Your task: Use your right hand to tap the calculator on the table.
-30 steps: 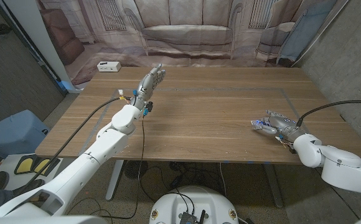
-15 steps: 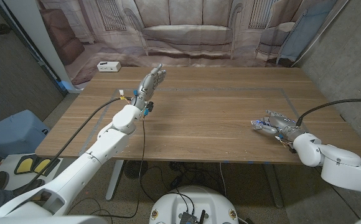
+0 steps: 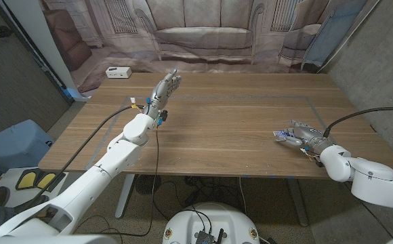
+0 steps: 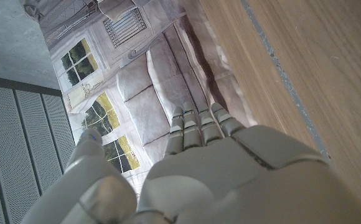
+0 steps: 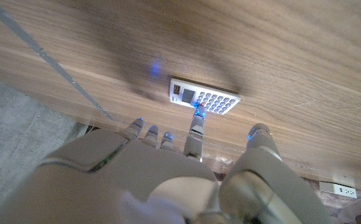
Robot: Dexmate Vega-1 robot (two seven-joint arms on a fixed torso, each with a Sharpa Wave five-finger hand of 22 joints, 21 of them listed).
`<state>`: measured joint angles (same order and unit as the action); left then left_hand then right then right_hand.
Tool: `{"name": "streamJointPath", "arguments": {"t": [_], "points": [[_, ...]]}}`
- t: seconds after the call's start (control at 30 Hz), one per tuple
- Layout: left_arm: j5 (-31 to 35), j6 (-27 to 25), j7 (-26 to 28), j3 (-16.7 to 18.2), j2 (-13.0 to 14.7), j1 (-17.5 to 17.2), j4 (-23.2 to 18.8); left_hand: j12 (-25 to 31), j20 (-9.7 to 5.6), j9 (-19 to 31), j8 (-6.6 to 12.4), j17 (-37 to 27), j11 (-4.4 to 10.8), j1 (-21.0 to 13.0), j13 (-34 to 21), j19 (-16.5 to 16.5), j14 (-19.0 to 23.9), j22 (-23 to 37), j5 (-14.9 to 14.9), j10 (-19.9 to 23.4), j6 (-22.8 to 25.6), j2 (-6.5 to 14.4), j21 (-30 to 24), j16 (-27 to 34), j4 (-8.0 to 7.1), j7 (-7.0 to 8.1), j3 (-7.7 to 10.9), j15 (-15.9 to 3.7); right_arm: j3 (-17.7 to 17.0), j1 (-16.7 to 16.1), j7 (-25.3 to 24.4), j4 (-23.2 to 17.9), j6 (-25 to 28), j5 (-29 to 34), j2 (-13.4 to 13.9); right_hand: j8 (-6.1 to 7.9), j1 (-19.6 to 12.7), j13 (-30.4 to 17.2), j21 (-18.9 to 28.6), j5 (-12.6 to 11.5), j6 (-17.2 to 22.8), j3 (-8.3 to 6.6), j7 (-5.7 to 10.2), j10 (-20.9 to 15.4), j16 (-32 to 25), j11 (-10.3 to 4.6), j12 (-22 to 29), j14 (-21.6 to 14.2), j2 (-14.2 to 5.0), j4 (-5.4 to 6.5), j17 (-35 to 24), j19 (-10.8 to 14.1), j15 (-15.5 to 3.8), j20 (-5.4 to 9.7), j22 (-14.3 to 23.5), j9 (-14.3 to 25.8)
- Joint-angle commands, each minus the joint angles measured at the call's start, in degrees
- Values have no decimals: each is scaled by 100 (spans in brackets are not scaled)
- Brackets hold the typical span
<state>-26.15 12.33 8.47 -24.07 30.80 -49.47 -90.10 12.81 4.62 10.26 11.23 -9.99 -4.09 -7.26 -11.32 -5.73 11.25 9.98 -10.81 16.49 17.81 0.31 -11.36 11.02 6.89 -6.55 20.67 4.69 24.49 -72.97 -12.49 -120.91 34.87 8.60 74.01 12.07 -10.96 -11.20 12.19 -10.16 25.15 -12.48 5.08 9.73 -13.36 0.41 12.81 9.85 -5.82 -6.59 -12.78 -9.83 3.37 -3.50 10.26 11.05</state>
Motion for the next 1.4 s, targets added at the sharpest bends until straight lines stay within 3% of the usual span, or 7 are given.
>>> {"name": "streamJointPath", "arguments": {"t": [0.03,0.73,0.9,1.2,1.3,1.4], "points": [[20,4,-19,-26,-25,50,41,-4,3,23,-12,-32,1,-30,-23,-9,45,24,14,67,53,30,10,-15,20,10,3,-9,-38,10,-93,-29,-37,-3,37,-76,13,-16,7,-3,-158,-44,22,183,-4,68,-14,1252,44,-12,4,-1039,42,-46,18,7],[14,-13,-33,-29,-28,92,66,-8,4,24,-15,-31,7,-35,-24,-6,59,24,15,83,63,36,10,-14,22,10,-1,-18,-165,-87,-260,-105,-86,-43,94,-135,-12,-20,5,1,-366,-66,48,164,-1,113,-28,1222,50,-37,11,-1008,38,-73,17,10],[13,-7,-58,-44,-46,131,105,-10,2,24,-14,-31,18,-36,-24,-8,65,24,15,83,67,37,10,-12,23,5,-1,-19,-238,-151,-336,-93,-152,-115,99,-274,-39,-26,8,6,-1248,-87,28,188,12,188,-62,1194,79,-72,17,-937,49,-93,16,7],[-3,10,-71,-55,-74,143,158,-1,8,24,-7,-31,12,-38,-25,-7,76,24,15,115,91,41,10,-10,23,7,-2,-18,-416,-325,-581,-8,-413,-292,53,-281,-67,-32,53,7,-2748,-121,-66,192,4,214,-78,1051,97,-101,25,-658,11,-102,11,-6],[3,21,-73,-57,-75,144,167,0,11,24,-8,-31,12,-38,-25,-5,87,24,15,119,90,41,10,-6,23,6,-3,-16,-420,-326,-582,-15,-388,-281,42,-264,-72,-30,64,6,-3082,-126,-103,151,-5,261,-67,980,103,-106,30,-570,17,-103,10,-10],[-4,28,-85,-61,-78,145,175,0,16,24,-6,-31,26,-38,-25,-8,88,24,15,123,100,42,9,-7,23,2,-3,-14,-426,-325,-571,-25,-361,-283,31,-257,-70,-30,66,6,-3118,-126,-118,142,-4,266,-65,975,106,-105,30,-556,23,-99,10,-11]]}}
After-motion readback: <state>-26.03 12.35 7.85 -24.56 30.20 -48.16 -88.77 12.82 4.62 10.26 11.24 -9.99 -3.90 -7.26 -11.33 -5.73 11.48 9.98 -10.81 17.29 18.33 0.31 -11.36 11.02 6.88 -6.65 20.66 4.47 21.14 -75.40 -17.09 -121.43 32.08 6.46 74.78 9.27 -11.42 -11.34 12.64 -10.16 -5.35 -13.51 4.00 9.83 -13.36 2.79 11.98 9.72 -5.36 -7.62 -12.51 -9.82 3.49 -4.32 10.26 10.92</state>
